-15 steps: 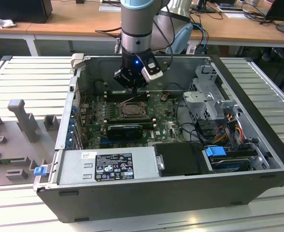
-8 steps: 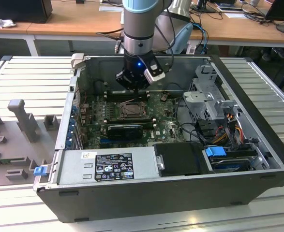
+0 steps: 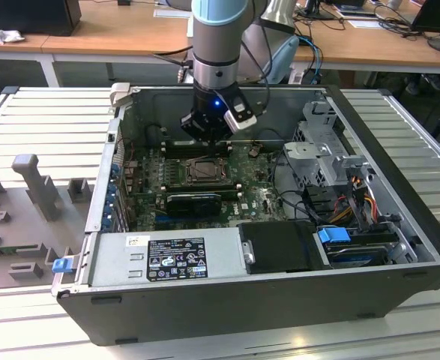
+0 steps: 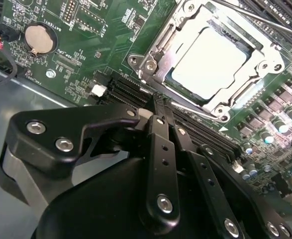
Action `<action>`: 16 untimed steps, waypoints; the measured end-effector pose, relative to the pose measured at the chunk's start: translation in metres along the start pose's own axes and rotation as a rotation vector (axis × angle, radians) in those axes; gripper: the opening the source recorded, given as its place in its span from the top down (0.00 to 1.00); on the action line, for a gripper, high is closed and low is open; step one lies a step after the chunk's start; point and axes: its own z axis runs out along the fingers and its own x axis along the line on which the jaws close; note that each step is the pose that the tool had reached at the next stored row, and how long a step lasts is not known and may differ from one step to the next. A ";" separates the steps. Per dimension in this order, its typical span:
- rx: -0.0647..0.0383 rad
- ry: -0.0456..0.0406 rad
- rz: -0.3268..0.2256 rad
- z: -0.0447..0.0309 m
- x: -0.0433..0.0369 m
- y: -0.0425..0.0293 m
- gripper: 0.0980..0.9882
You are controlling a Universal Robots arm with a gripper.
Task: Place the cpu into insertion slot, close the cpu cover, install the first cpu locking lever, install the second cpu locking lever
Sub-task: 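Install the first cpu locking lever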
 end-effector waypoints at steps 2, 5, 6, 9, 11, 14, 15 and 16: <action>0.001 0.0000 0.000 0.0024 -0.0001 -0.0002 0.99; 0.008 0.0003 -0.001 0.0042 -0.0001 -0.0003 0.99; 0.013 0.0004 -0.001 0.0051 0.0000 -0.0004 0.99; 0.023 0.0008 -0.001 0.0062 -0.0001 -0.0005 0.99; 0.024 0.0007 -0.001 0.0077 -0.0001 -0.0005 0.99; 0.018 0.0009 -0.002 0.0087 -0.0003 -0.0007 0.99; 0.012 0.0006 -0.002 0.0088 -0.0004 -0.0007 0.99; 0.004 0.0003 -0.002 0.0088 -0.0005 -0.0006 0.99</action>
